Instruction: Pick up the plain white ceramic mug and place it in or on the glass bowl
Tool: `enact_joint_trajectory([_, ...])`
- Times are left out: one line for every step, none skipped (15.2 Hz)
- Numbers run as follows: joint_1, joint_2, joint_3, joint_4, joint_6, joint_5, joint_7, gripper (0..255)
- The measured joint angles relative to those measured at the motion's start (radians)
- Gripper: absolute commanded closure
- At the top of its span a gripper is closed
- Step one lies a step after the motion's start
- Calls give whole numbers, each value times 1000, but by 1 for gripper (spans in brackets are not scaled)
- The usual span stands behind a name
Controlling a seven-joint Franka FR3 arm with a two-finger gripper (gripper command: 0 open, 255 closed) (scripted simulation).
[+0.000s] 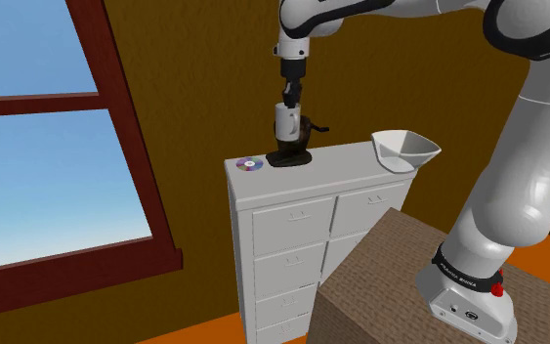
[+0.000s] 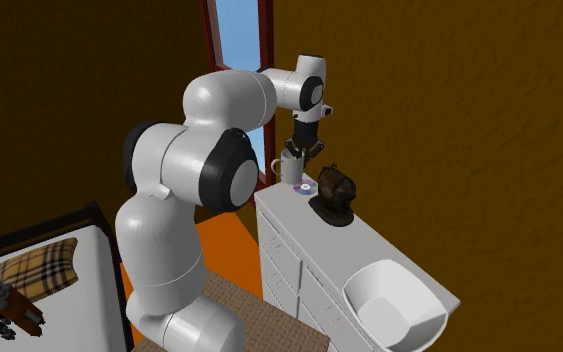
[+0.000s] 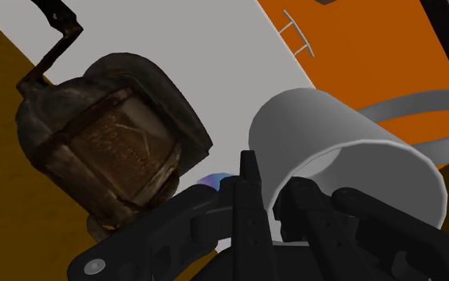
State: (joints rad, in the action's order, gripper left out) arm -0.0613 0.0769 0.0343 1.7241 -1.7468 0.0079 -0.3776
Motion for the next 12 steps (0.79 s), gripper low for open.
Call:
enact_joint_trajectory([0, -1, 0, -13, 13, 0, 1, 255])
enact_joint_trajectory([-1, 0, -1, -24, 24, 0, 3, 255])
enact_joint_trajectory([3, -13, 3, -14, 26, -1, -6, 255])
enact_joint_trajectory([11, -29, 10, 3, 26, -2, -21, 255])
enact_joint_trajectory([20, -53, 18, 32, 22, -4, -36, 255])
enact_joint_trajectory([29, -72, 27, 49, 23, -5, -55, 255])
enact_joint_trajectory([38, -96, 36, 71, 25, -8, -72, 255])
enact_joint_trajectory([48, -112, 46, 91, 22, -11, -91, 255])
enact_joint_trajectory([56, -130, 55, 113, 17, -14, -107, 255])
enact_joint_trajectory([66, -153, 65, 141, 12, -18, -126, 255])
enact_joint_trajectory([76, -176, 76, 169, 7, -22, -146, 255])
enact_joint_trajectory([85, -196, 86, 180, 15, -27, -164, 255])
